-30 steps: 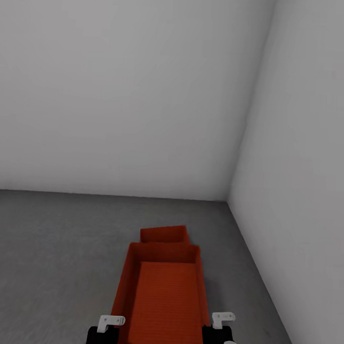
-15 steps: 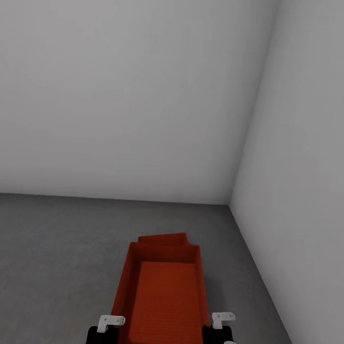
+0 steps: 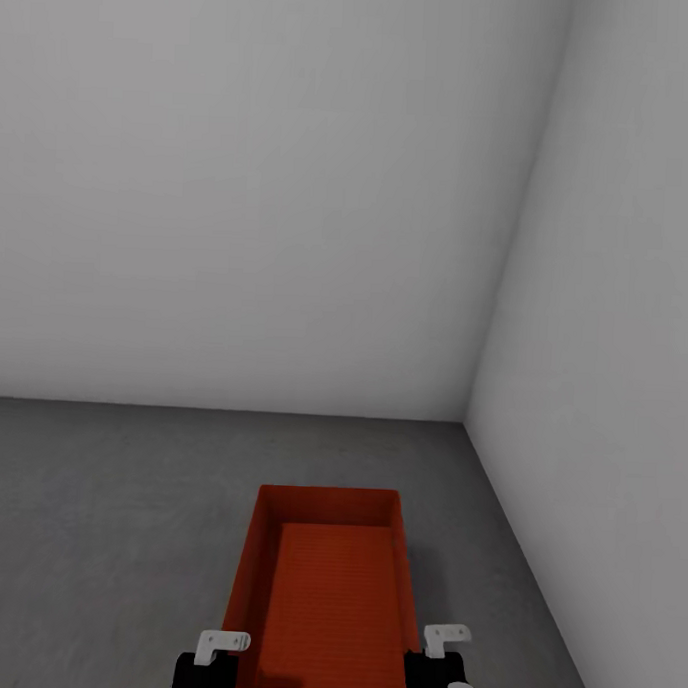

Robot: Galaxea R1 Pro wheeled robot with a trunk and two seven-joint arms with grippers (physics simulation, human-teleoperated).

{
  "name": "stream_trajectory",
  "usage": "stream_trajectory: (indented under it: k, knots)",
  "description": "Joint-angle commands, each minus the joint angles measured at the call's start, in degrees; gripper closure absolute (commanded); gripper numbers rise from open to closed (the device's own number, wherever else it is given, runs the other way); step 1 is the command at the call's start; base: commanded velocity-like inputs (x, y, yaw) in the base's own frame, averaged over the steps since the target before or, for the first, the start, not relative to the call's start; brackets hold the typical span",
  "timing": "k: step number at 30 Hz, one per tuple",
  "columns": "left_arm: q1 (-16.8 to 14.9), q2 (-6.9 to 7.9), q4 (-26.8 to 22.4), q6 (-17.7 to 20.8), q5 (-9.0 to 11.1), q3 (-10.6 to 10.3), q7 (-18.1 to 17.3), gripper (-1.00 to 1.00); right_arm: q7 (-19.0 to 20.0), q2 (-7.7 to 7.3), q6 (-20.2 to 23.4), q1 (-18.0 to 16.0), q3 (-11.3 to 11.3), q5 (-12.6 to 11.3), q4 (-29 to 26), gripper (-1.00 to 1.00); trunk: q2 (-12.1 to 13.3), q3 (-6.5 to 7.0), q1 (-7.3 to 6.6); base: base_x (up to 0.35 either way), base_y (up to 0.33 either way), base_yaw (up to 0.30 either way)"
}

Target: Move the two storage containers from the living room to the garage. In the garage, place one container on the floor and stack the other container on top of it (either order is fine).

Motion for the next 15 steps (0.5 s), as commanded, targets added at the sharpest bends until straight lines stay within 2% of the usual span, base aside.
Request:
stream_trajectory:
  k: [1,5,11,15]
  knots:
    - [-0.05,-0.02,-0.02,-0.21,-0.69,1.44,0.77,1.0,-0.51,0.0,-0.18,-0.05,-0.08,-0.19,0.07,1.0,-0.02,-0.05,0.01,0.12,0.0,0.0]
    - [-0.05,-0.02,-0.02,-0.21,-0.68,1.44,0.76,1.0,-0.51,0.0,-0.18,-0.05,-0.08,-0.19,0.07,1.0,-0.02,-0.05,0.01,0.093,0.0,0.0]
    - [-0.05,-0.02,-0.02,-0.21,-0.67,1.44,0.76,1.0,-0.51,0.0,-0.18,-0.05,-0.08,-0.18,0.07,1.0,-0.02,-0.05,0.01,0.247,0.0,0.0]
    - [-0.05,-0.02,-0.02,-0.21,-0.67,1.44,0.76,1.0,-0.51,0.0,-0.18,-0.05,-0.08,-0.19,0.07,1.0,-0.02,-0.05,0.01,0.099,0.0,0.0]
